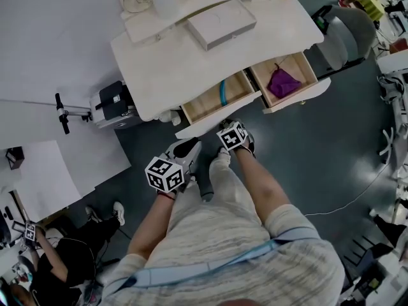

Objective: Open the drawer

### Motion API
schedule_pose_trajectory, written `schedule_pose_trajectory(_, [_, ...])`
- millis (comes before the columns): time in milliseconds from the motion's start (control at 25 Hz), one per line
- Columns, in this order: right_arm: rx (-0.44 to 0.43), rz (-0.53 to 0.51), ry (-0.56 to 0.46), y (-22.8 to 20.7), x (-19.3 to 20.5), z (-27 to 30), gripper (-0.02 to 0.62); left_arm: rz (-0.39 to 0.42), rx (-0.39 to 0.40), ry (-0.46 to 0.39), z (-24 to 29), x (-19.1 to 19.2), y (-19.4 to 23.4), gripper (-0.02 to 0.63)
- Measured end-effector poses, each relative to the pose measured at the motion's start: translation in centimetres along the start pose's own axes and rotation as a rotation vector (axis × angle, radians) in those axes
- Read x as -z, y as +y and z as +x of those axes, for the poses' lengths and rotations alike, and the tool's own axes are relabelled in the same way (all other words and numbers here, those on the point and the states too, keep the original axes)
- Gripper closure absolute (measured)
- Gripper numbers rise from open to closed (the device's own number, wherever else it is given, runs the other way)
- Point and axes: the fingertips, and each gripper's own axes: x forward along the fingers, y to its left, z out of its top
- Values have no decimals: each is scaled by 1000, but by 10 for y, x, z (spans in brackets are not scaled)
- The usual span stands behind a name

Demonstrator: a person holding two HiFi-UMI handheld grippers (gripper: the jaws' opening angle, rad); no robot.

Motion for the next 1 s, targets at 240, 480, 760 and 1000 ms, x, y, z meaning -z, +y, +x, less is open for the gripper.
schedule_pose_trajectory(240, [8, 7, 9, 6, 22, -10, 472, 15, 29, 11, 2, 0, -7, 545])
schedule_pose_trajectory(480, [1, 0, 28, 14, 48, -21, 472, 31, 56, 20, 6, -1, -17, 545])
schedule_pose_trajectory(760, [28, 17, 40, 17, 70, -29, 472, 47, 80, 35, 8, 3, -25, 545])
schedule_pose_trajectory(1000, [50, 20, 39, 17, 79, -29, 472, 58, 98, 47, 6, 7, -30, 545])
